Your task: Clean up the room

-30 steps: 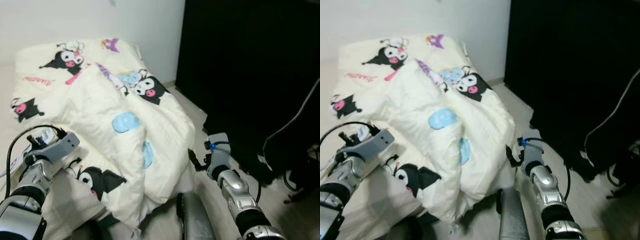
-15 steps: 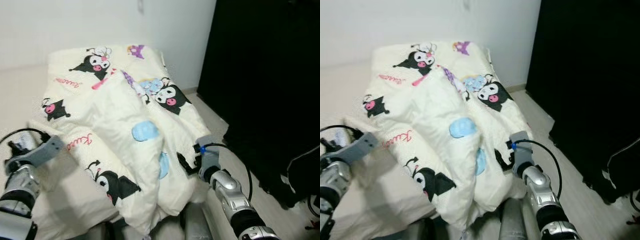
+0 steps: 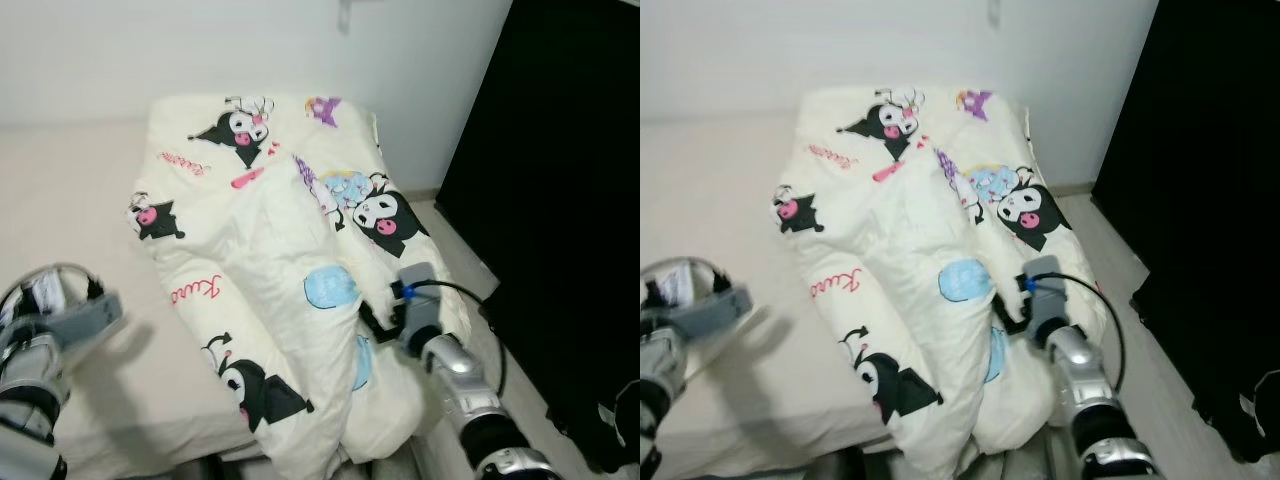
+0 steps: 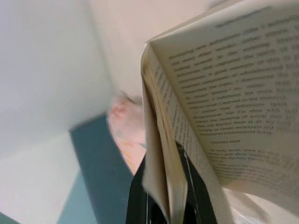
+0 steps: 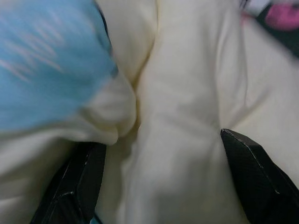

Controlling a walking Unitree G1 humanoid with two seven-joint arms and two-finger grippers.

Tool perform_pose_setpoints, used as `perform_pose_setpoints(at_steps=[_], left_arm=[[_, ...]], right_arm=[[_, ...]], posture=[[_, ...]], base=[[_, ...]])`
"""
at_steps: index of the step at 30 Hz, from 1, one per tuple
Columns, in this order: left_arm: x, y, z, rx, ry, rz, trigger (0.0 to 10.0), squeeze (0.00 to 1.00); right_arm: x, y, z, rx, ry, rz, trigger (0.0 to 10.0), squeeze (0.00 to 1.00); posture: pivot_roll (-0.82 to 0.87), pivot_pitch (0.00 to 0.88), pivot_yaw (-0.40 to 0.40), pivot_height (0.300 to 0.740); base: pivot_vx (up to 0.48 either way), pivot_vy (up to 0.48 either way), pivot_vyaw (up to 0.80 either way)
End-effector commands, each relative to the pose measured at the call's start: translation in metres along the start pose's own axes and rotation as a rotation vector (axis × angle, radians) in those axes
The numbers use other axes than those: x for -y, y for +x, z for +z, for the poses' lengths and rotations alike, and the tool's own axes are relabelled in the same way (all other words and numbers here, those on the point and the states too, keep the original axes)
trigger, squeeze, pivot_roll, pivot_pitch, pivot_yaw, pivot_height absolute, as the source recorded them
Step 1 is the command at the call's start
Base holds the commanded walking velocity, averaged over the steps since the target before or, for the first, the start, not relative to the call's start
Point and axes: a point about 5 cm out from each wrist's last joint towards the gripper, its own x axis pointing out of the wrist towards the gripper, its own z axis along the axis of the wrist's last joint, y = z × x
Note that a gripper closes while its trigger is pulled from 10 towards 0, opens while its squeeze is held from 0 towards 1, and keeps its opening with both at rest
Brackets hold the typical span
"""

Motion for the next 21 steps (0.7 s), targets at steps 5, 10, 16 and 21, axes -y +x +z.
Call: perform_pose_setpoints(at_steps=[5, 10, 16, 21], left_arm=[[0.009, -0.005, 0.021, 0.065, 0.068, -0.026, 10.0, 0.00], [0.016, -0.011, 0.033, 0.064, 0.065, -0.031, 10.0, 0.00], [0.013, -0.012, 0.046, 0.038, -0.065, -0.005, 10.0, 0.00], [0.009, -0.012, 0.048, 0.053, -0.043, 0.027, 10.0, 0.00]], right_arm=[[0.004, -0.004, -0.008, -0.027, 0.018, -0.021, 10.0, 0.00], [0.003, -0.006, -0.009, -0.029, 0.021, -0.029, 10.0, 0.00], [0.000, -0.008, -0.013, -0.030, 0.023, -0.034, 10.0, 0.00], [-0.001, -0.012, -0.016, -0.031, 0.026, -0.035, 10.0, 0.00]], posture=[[-0.14, 0.159, -0.014, 0.481], [-0.16, 0.165, -0.012, 0.481], [-0.18, 0.181, -0.008, 0.481], [-0.20, 0.197, -0.005, 0.481]], base=[[0.000, 0.000, 0.00], [0.000, 0.000, 0.00], [0.000, 0.000, 0.00], [0.000, 0.000, 0.00]])
